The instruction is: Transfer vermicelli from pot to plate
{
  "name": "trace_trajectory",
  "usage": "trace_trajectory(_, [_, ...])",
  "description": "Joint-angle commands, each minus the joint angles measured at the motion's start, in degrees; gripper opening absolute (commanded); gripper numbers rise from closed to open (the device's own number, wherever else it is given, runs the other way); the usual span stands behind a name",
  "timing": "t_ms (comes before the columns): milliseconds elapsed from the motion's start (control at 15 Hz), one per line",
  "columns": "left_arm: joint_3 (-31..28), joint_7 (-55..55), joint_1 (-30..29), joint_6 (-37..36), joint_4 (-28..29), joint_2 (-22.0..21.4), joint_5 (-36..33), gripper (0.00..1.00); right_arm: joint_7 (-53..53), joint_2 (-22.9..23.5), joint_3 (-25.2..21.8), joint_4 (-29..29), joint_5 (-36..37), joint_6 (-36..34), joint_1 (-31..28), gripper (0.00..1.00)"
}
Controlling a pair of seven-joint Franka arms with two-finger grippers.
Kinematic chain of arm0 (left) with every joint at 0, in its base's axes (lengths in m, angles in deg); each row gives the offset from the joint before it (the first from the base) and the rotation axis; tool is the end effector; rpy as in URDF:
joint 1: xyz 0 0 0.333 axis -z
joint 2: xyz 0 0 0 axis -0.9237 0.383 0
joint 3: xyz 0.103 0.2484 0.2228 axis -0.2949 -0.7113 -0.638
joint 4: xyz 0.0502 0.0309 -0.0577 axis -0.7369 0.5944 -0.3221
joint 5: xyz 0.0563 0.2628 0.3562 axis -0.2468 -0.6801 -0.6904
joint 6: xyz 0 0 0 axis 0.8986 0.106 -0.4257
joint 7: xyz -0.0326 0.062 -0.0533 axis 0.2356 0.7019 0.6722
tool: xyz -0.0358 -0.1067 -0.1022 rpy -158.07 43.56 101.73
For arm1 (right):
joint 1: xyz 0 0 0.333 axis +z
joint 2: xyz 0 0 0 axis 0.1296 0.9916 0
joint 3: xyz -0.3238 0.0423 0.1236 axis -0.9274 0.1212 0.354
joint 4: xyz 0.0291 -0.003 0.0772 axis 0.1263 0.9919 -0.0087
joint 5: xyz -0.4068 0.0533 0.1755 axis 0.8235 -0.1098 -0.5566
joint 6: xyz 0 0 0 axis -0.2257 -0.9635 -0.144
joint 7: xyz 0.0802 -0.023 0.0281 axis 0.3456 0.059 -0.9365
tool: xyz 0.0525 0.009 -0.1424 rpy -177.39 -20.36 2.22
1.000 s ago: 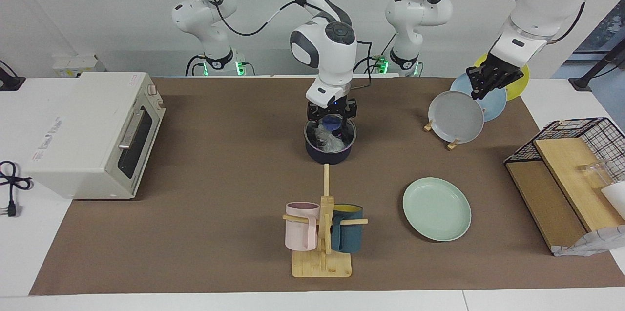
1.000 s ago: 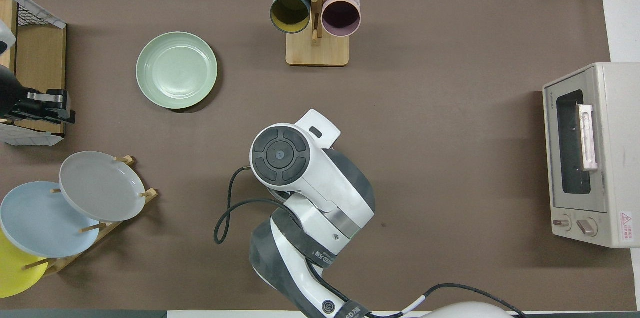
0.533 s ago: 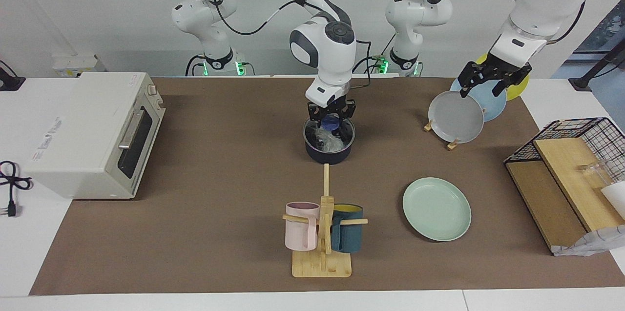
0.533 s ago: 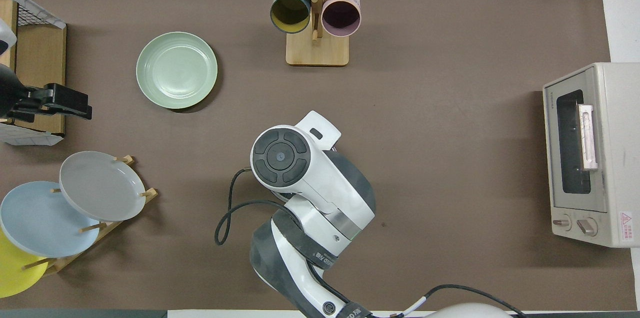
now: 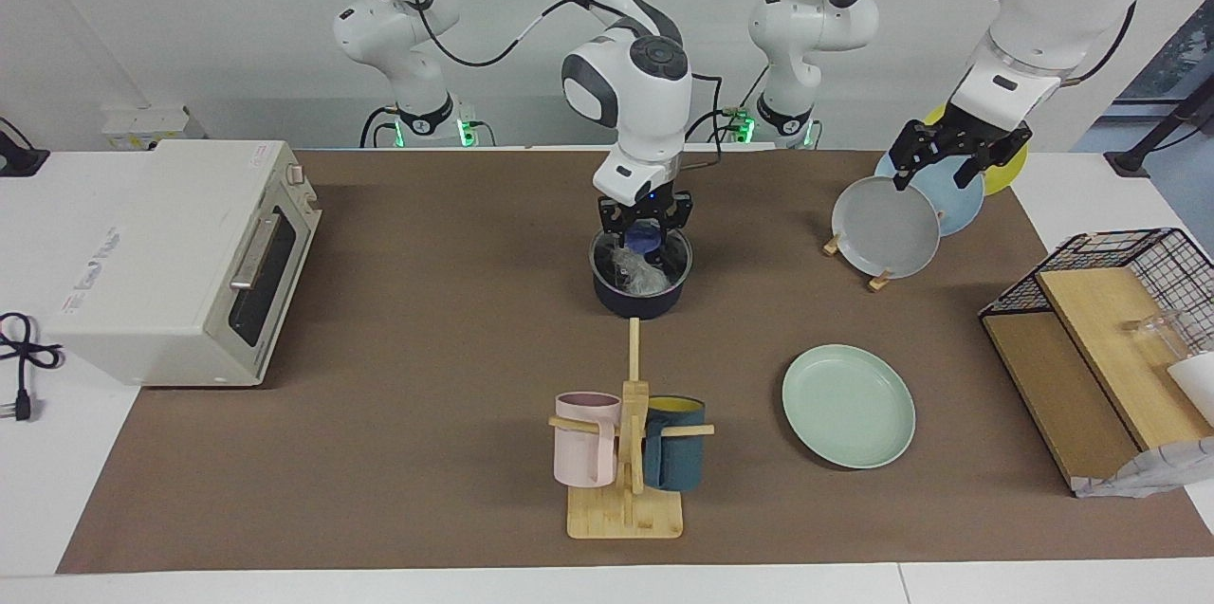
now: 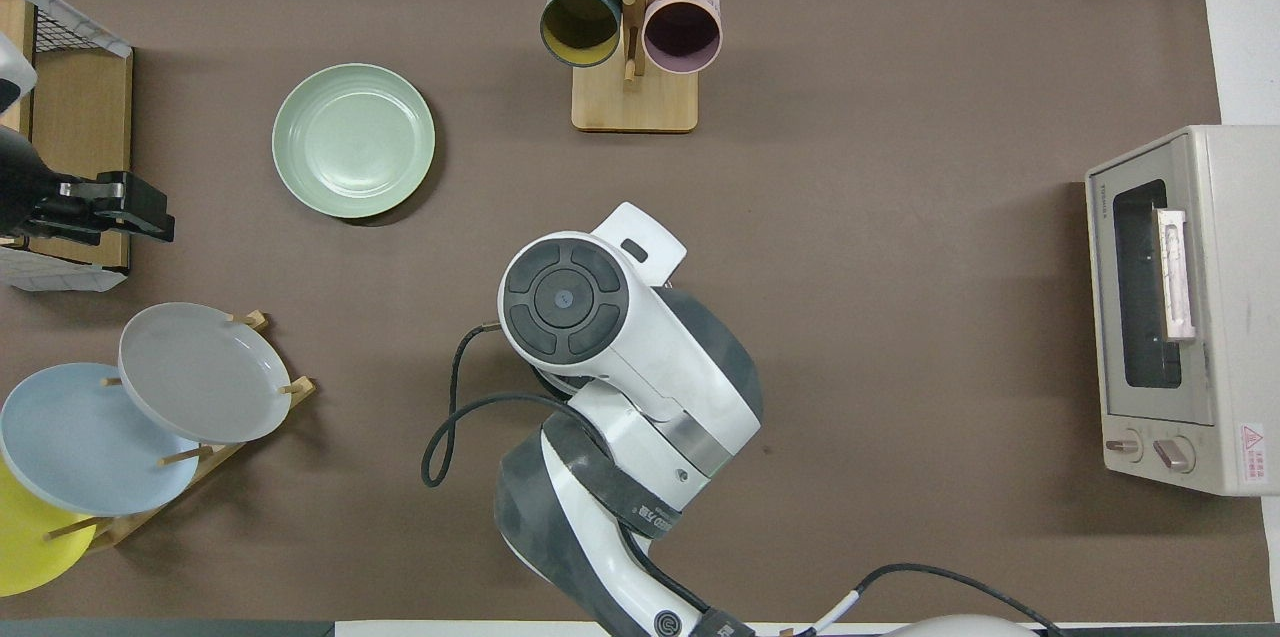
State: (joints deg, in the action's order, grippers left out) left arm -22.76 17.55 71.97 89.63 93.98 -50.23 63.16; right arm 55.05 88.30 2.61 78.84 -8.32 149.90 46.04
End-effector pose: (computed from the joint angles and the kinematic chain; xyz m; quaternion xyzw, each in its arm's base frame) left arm 0.6005 -0.0698 0.6125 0.9996 -0.0225 -0.0159 0.0045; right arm 0.5455 0.4764 0.4078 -0.9990 -0.0400 -0.0197 0.0042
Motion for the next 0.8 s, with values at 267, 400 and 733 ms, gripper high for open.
trace_trajectory(267, [0.32,0.24,-0.01,1.32,1.88,-1.36,-0.24,0.0,-20.98,-0.75,0.37,-2.82,0.64,-5.31,-14.05,0.57])
trace_trajectory(400, [0.5,0.24,0.08,1.24,1.88,-1.36,-0.24,0.0,-28.71,-1.01,0.37,-1.23,0.56,-5.31,-18.97,0.57])
trace_trajectory(733, [0.68,3.73,3.32,3.43,4.59,-2.5,3.26,1.0,-44.44,-3.9,0.37,7.35,0.38,-3.12,-30.4,0.57])
